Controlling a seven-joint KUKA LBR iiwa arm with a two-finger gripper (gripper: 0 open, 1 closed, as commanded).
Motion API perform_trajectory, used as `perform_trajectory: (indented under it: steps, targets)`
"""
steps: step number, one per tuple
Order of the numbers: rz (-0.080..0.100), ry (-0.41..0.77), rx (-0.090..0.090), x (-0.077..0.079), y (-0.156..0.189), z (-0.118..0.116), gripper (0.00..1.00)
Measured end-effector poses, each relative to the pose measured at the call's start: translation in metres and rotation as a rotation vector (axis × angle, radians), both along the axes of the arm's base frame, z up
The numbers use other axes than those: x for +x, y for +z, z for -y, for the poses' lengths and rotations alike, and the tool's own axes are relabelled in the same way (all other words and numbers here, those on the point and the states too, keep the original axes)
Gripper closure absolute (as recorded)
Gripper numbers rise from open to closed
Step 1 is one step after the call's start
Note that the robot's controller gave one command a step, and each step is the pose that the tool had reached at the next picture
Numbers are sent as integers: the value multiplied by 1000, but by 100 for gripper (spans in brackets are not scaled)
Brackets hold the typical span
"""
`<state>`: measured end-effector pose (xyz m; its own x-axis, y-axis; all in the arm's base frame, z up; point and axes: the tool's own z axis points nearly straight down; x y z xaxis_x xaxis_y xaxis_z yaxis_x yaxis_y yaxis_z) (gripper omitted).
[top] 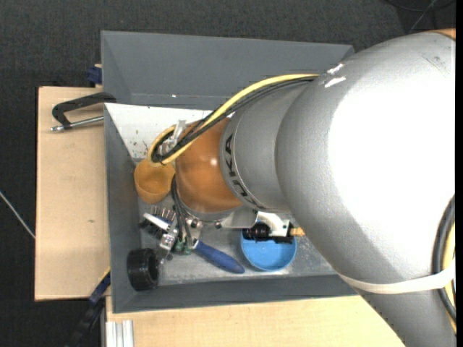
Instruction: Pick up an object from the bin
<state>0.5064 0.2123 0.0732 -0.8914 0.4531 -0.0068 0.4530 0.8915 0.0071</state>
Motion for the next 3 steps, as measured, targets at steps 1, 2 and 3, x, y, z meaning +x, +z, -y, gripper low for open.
perform_trajectory:
  steps: [1, 2, 3]
  targets:
    - [-4, 0, 0, 1, 1, -1, 0]
    - [-2, -1, -1, 2, 2, 0, 100]
    - [-2, 1, 1, 4, 61, -2, 100]
